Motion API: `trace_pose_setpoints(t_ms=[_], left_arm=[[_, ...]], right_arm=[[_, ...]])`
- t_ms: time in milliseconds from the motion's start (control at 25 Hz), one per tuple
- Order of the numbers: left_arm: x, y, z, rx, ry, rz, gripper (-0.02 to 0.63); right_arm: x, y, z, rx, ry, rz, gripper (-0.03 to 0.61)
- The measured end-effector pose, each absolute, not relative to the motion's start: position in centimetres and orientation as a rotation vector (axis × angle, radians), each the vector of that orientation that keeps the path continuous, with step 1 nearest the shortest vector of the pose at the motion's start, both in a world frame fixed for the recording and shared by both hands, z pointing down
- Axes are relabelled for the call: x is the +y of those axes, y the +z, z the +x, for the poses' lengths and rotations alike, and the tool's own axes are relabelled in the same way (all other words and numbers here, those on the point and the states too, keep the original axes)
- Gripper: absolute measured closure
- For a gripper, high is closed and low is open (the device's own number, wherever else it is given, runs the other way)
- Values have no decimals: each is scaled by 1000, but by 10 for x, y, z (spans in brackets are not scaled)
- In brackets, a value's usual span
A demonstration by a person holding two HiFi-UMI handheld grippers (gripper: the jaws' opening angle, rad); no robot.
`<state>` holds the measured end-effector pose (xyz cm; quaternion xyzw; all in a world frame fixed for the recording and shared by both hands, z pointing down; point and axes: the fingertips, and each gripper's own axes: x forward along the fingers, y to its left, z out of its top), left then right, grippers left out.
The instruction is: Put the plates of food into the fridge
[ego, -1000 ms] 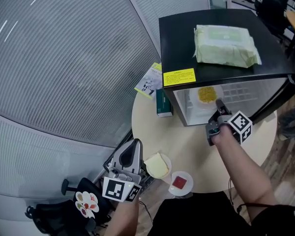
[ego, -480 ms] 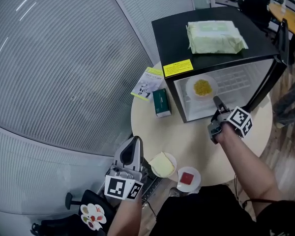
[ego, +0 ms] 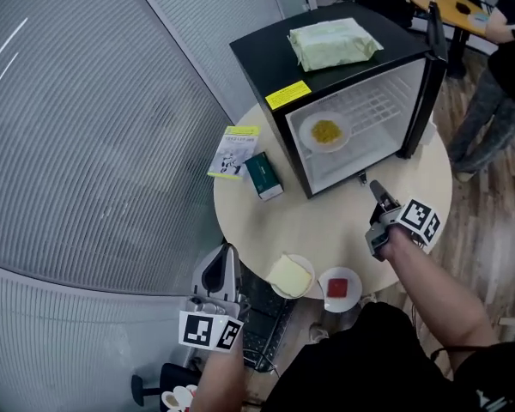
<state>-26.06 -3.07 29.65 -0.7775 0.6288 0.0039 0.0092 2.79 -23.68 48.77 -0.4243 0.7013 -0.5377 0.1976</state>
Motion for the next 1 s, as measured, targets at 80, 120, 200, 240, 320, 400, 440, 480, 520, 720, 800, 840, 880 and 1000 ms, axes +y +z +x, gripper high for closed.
trace_pose_setpoints(t_ms=[80, 120, 200, 240, 320, 400, 440, 480, 520, 720, 800, 840, 880, 1000], left_arm=[[-21, 300, -261, 1921, 12, -2469, 611], [-17, 302, -261, 1896, 13, -2493, 611], [-8, 305, -259, 1844, 15, -2536, 611], [-5, 306, -258, 1821, 15, -2553, 611], [2, 309, -256, 1779, 16, -2583, 611], [10, 313, -252, 1737, 12, -2615, 611], [15, 316, -249, 1714, 6, -2632, 611], [20, 318, -246, 1692, -3, -2649, 611], [24, 321, -243, 1673, -11, -2662, 611], [38, 335, -234, 1631, -42, -2700, 611], [44, 339, -230, 1618, -59, -2708, 611], [46, 342, -228, 1613, -71, -2713, 611], [48, 344, -227, 1608, -87, -2718, 611], [52, 350, -225, 1600, -136, -2721, 611]], right_arm=[[-209, 492, 38, 1942, -1495, -1223, 468], [-195, 495, 43, 1929, -1492, -1240, 468], [-165, 502, 54, 1909, -1481, -1283, 468], [-151, 506, 58, 1902, -1475, -1303, 468], [-122, 515, 65, 1879, -1471, -1329, 468], [-93, 528, 70, 1848, -1482, -1351, 468], [-78, 537, 72, 1832, -1492, -1362, 468], [-63, 546, 73, 1818, -1504, -1372, 468], [-49, 554, 74, 1807, -1516, -1380, 468], [17, 600, 65, 1799, -1595, -1409, 468], [40, 623, 61, 1785, -1641, -1421, 468], [49, 634, 58, 1774, -1668, -1418, 468], [57, 645, 54, 1767, -1694, -1412, 468], [75, 670, 37, 1776, -1760, -1380, 468]])
